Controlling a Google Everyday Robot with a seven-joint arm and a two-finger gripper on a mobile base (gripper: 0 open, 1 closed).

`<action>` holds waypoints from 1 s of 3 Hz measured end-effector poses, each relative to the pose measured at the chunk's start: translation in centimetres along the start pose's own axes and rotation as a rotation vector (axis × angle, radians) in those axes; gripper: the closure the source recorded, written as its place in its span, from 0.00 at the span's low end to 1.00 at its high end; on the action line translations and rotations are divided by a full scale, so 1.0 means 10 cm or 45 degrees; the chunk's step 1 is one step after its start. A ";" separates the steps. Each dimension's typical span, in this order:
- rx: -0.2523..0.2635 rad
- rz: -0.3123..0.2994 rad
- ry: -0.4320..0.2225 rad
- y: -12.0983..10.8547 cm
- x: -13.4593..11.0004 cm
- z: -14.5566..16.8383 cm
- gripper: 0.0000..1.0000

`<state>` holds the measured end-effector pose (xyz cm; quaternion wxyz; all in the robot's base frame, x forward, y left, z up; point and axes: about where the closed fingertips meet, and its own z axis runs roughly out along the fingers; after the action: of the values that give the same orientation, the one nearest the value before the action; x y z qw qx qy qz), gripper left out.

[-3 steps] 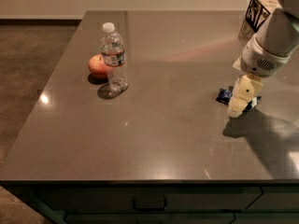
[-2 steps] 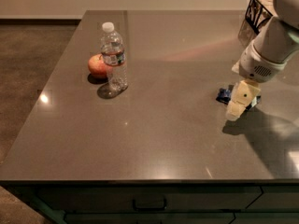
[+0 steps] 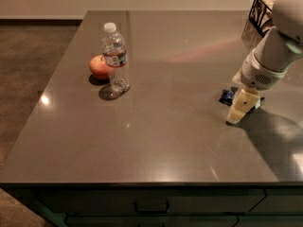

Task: Pick rxbar blueberry

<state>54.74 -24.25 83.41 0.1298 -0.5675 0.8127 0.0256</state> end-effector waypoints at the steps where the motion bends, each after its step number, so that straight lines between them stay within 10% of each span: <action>1: -0.007 0.019 -0.006 -0.06 0.05 0.03 0.41; 3: -0.018 0.048 -0.034 -0.11 0.05 -0.02 0.87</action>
Offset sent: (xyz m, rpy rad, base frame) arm 0.0123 -0.0173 0.0108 0.0638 0.0106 -0.0566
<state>55.59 -25.18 83.62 0.1362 -0.5525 0.8213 0.0412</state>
